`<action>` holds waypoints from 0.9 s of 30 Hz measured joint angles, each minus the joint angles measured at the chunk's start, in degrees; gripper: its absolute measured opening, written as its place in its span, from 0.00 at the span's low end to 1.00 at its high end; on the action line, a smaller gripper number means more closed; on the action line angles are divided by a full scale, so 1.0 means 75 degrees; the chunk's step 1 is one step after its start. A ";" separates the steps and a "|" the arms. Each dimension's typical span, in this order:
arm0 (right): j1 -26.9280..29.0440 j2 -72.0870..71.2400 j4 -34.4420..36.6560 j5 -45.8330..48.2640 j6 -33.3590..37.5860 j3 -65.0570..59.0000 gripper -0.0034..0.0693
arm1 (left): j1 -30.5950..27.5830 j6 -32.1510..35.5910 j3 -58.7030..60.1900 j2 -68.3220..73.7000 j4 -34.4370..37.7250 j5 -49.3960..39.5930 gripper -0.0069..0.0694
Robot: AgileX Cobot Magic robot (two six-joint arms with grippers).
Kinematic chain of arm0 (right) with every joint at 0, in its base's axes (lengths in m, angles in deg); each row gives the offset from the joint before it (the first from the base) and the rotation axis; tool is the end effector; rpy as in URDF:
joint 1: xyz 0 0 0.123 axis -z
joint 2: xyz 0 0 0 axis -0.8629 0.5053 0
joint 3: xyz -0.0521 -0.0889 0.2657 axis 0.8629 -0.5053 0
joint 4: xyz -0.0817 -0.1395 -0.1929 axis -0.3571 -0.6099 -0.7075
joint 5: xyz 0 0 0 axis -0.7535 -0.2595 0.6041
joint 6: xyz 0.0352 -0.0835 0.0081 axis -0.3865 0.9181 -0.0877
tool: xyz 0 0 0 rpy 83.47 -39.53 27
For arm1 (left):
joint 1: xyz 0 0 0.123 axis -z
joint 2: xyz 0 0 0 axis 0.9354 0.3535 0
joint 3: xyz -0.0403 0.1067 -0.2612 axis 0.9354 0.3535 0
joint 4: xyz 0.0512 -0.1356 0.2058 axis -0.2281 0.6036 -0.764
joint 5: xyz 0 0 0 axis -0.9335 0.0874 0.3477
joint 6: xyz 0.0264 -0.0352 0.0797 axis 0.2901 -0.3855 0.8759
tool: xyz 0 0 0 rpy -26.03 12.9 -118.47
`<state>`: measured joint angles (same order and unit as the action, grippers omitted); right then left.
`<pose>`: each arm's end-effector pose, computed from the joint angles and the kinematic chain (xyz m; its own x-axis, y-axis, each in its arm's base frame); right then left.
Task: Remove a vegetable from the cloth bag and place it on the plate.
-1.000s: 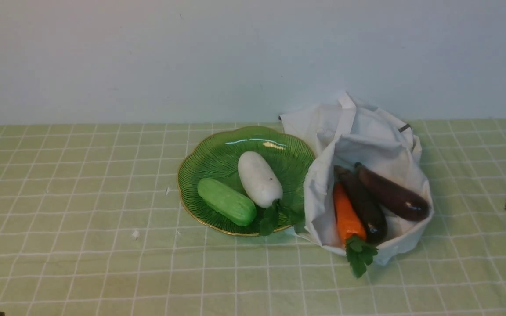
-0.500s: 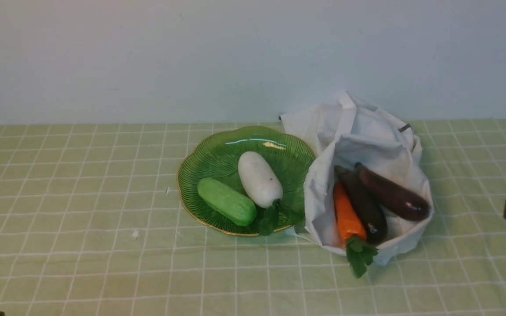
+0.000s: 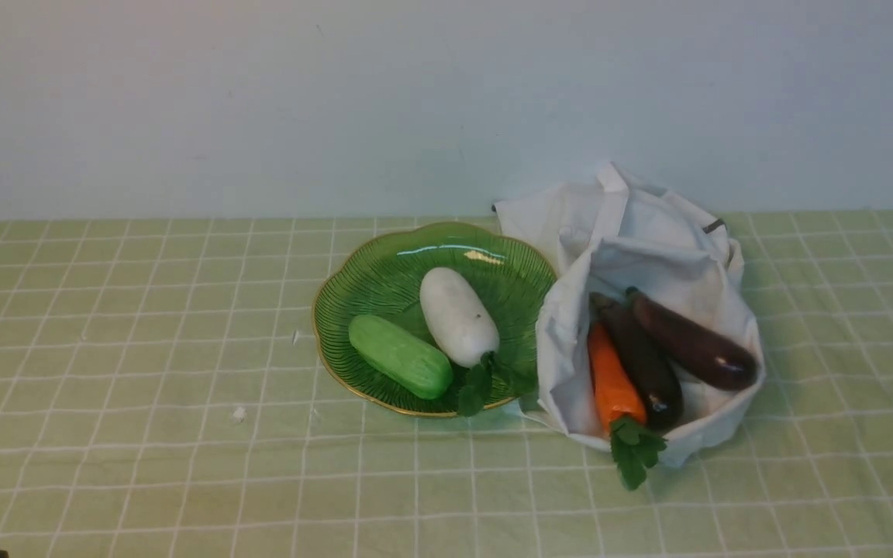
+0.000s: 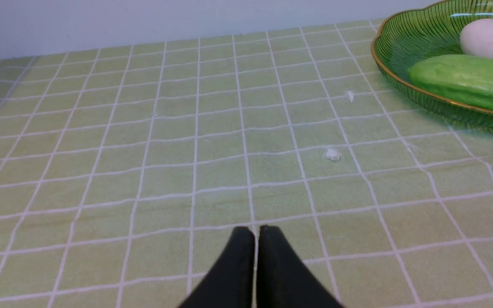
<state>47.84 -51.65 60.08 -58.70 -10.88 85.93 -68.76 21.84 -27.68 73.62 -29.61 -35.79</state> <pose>0.0658 0.0142 0.2283 -0.1267 -0.0398 -0.9911 -0.2103 0.9776 -0.0124 0.0527 -0.0022 0.1705 -0.2968 0.0500 -0.9536 0.0416 0.9984 0.0394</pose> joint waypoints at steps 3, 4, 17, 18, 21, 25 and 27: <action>0.0534 -0.0784 0.0235 -0.0047 -0.0006 -0.0522 0.03 | 0.0000 0.0000 0.0000 0.0000 0.0000 0.0000 0.09; 0.0705 -0.0958 0.0285 -0.0047 -0.0006 -0.0661 0.03 | 0.0000 0.0000 0.0000 0.0000 0.0000 0.0000 0.09; 0.1483 -0.1334 0.0428 0.0926 -0.0030 -0.1146 0.03 | 0.0000 0.0000 0.0000 0.0000 0.0000 0.0000 0.09; 0.1521 -0.1334 0.0421 0.1221 -0.0030 -0.1146 0.03 | 0.0000 0.0000 0.0000 0.0000 0.0000 0.0000 0.09; 0.1545 -0.1334 0.0386 0.1374 -0.0030 -0.1133 0.03 | 0.0000 0.0000 0.0000 0.0000 0.0000 0.0000 0.09; 0.1546 -0.1334 0.0386 0.1395 -0.0030 -0.1130 0.03 | 0.0000 0.0000 0.0000 0.0000 0.0000 0.0000 0.09; 0.1546 -0.1334 0.0378 0.1395 -0.0030 -0.1130 0.03 | 0.0000 0.0000 0.0000 0.0000 0.0000 0.0000 0.09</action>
<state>59.44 -61.65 62.91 -48.24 -11.10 77.45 -68.76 21.84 -27.68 73.62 -29.61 -35.79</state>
